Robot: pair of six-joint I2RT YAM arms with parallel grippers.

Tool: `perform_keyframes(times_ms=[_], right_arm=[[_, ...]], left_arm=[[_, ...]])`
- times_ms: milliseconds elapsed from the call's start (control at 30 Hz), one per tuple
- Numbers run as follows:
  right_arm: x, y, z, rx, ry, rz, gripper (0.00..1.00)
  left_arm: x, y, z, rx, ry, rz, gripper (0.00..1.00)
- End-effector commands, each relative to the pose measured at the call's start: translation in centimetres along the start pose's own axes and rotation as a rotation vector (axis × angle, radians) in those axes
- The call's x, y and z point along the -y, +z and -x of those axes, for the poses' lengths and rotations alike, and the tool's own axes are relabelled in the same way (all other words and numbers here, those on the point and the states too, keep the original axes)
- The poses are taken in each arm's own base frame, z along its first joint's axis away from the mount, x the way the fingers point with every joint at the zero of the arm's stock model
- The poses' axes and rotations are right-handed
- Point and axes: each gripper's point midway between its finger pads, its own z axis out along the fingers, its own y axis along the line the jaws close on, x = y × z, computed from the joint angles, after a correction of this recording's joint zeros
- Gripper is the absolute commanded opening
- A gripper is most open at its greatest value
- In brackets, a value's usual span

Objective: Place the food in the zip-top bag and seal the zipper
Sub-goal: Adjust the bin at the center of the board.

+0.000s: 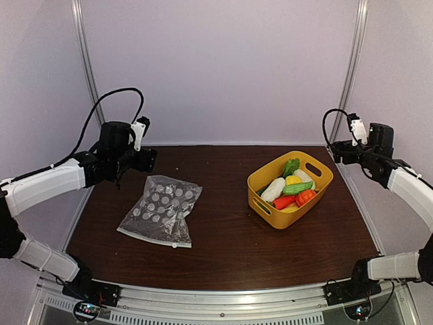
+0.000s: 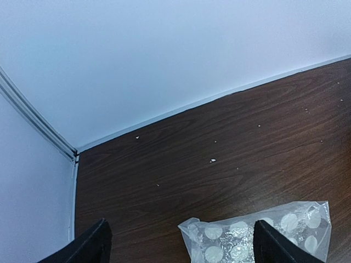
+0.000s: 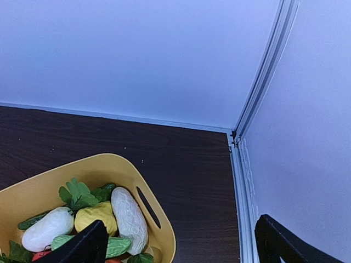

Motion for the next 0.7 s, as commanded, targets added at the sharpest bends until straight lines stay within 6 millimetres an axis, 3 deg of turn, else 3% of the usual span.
perform_keyframes(times_ms=[0,233,400,667], right_arm=[[-0.7,0.9,-1.5,-0.013,-0.032,0.072,0.97],[-4.6,1.5,-3.1,-0.090,-0.154,0.265,0.96],[-10.4,0.4,-3.6,-0.148,-0.329,0.439,0.92],[-21.6,-3.3,-5.7,-0.234,-0.546,0.734,0.85]], left_arm=[[1.0,0.8,0.3,0.035,-0.021,-0.064,0.92],[3.9,0.5,0.7,0.081,-0.019,-0.240,0.87],[5.7,0.3,0.8,0.090,-0.016,-0.321,0.85],[6.6,0.5,0.7,0.078,-0.032,-0.361,0.85]])
